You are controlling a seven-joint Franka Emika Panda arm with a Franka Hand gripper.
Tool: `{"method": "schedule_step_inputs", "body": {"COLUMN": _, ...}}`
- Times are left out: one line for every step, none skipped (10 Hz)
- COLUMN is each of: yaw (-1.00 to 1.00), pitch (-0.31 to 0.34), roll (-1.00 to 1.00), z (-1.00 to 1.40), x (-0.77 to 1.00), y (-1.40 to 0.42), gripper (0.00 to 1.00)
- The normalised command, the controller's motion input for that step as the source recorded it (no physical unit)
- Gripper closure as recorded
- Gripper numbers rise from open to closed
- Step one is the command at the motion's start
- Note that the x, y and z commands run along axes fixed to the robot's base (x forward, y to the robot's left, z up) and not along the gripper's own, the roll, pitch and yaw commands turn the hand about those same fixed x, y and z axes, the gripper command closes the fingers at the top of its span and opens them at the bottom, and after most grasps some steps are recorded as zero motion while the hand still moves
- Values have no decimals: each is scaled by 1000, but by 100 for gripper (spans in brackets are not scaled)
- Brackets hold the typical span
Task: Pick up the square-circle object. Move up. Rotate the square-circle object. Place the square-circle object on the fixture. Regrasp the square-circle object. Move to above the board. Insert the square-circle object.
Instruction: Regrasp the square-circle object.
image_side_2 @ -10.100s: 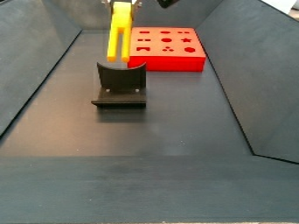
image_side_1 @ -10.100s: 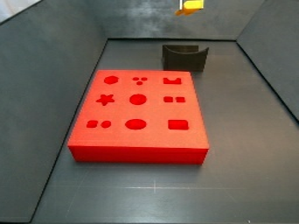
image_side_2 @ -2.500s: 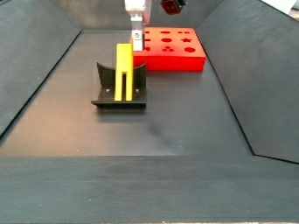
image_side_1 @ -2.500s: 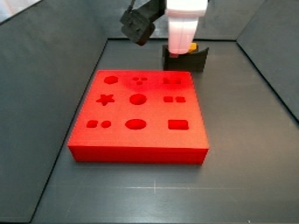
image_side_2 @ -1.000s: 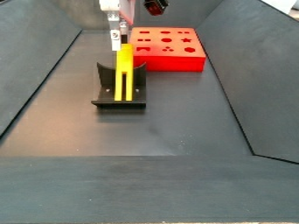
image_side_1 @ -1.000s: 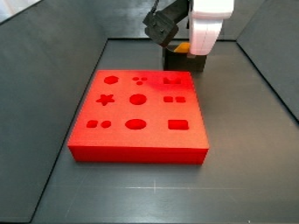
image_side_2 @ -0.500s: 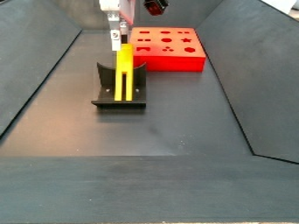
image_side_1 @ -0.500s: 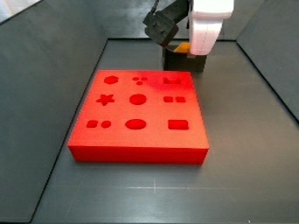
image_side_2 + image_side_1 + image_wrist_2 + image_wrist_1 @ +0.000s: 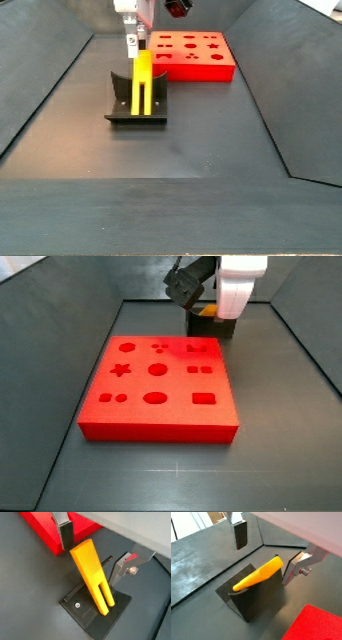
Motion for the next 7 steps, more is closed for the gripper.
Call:
{"method": "schedule_step_inputs", "body": {"yaw": 62, "pitch": 210, "roll": -43, "z": 7, "x": 78, "y": -11, "gripper": 0}}
{"method": "schedule_step_inputs", "body": {"yaw": 62, "pitch": 210, "roll": -43, "z": 7, "x": 78, "y": -11, "gripper": 0}}
{"method": "schedule_step_inputs", "body": {"yaw": 62, "pitch": 210, "roll": -43, "z": 7, "x": 78, "y": -11, "gripper": 0}}
{"method": "schedule_step_inputs", "body": {"yaw": 62, "pitch": 210, "roll": -43, "z": 7, "x": 78, "y": -11, "gripper": 0}}
{"method": "schedule_step_inputs", "body": {"yaw": 62, "pitch": 210, "roll": -43, "z": 7, "x": 78, "y": -11, "gripper": 0}}
{"method": "schedule_step_inputs", "body": {"yaw": 62, "pitch": 210, "roll": -43, "z": 7, "x": 78, "y": -11, "gripper": 0}}
{"method": "schedule_step_inputs", "body": {"yaw": 62, "pitch": 210, "roll": -43, "z": 7, "x": 78, "y": -11, "gripper": 0}}
